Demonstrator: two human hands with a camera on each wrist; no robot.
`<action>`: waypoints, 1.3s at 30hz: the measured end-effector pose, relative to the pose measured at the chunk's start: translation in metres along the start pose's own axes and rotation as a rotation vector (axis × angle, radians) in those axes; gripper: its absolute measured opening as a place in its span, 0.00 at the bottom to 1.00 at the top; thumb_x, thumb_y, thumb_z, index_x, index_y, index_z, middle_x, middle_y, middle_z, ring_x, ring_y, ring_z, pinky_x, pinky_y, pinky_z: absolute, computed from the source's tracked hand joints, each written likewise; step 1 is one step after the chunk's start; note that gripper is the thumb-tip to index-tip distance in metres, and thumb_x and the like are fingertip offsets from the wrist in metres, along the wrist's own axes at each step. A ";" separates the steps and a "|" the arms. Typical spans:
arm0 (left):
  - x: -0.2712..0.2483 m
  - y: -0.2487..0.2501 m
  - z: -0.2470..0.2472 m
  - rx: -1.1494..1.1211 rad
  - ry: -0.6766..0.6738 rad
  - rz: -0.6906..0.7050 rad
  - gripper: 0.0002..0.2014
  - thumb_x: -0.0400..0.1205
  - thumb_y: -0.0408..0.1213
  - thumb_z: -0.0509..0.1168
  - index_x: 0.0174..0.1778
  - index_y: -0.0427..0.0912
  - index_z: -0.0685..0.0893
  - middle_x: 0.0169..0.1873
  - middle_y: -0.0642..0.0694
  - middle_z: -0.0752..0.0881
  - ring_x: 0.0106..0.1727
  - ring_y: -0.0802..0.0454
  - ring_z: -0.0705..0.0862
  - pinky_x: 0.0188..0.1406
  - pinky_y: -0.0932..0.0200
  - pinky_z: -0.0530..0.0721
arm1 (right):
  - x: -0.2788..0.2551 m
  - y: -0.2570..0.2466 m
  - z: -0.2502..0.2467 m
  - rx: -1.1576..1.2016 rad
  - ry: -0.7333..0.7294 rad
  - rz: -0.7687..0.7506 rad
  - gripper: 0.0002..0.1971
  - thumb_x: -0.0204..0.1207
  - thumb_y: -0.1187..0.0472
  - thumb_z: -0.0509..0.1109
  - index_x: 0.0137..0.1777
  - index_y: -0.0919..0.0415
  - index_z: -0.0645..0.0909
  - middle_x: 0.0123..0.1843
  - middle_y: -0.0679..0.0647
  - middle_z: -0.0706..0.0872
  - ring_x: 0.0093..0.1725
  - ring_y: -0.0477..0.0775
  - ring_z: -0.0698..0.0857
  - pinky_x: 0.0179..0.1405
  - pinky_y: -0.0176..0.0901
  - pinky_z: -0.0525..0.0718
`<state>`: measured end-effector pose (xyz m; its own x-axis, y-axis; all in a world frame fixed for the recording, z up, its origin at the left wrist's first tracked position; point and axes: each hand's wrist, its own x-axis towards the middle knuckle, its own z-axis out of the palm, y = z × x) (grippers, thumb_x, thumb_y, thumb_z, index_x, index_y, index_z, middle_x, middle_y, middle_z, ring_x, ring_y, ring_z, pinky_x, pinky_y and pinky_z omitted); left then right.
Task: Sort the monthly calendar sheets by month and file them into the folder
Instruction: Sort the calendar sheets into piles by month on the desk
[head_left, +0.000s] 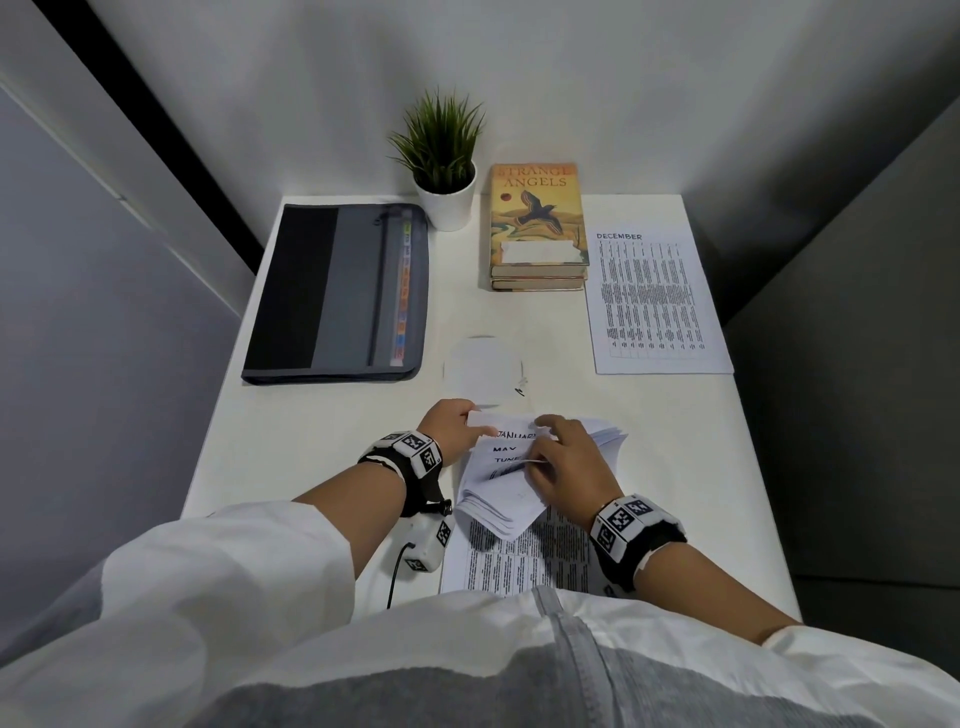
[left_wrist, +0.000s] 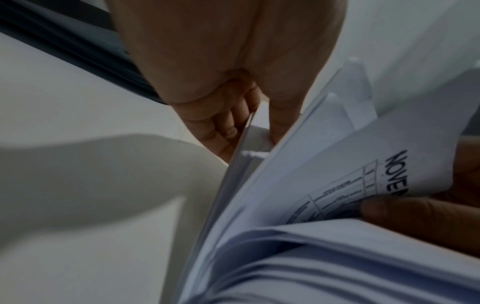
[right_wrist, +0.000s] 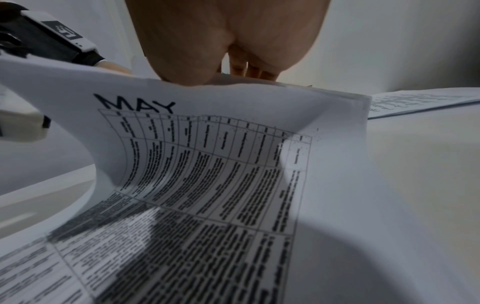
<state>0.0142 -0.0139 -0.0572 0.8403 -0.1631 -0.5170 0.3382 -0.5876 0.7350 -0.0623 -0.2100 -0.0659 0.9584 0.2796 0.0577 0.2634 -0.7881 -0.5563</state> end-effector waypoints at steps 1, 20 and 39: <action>-0.001 0.000 0.001 -0.020 -0.006 0.002 0.10 0.74 0.36 0.77 0.43 0.34 0.84 0.36 0.43 0.85 0.36 0.51 0.81 0.30 0.70 0.76 | 0.000 0.000 0.000 -0.011 -0.002 -0.009 0.02 0.69 0.65 0.74 0.40 0.62 0.84 0.55 0.60 0.83 0.53 0.61 0.79 0.51 0.49 0.80; -0.001 0.001 -0.001 0.052 0.013 -0.004 0.08 0.80 0.40 0.71 0.43 0.38 0.82 0.33 0.44 0.81 0.36 0.49 0.77 0.38 0.56 0.76 | -0.001 0.001 0.000 -0.071 0.025 -0.014 0.03 0.69 0.61 0.73 0.40 0.60 0.84 0.41 0.53 0.82 0.47 0.58 0.76 0.45 0.49 0.79; -0.001 -0.001 -0.004 0.081 0.026 -0.015 0.14 0.83 0.40 0.66 0.35 0.37 0.73 0.30 0.41 0.72 0.33 0.47 0.71 0.34 0.57 0.66 | 0.000 -0.003 -0.007 -0.055 -0.005 0.006 0.03 0.69 0.61 0.73 0.40 0.60 0.84 0.39 0.54 0.80 0.43 0.58 0.78 0.41 0.50 0.78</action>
<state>0.0151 -0.0107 -0.0557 0.8467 -0.1338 -0.5149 0.3161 -0.6520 0.6892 -0.0620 -0.2111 -0.0586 0.9594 0.2777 0.0500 0.2636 -0.8189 -0.5098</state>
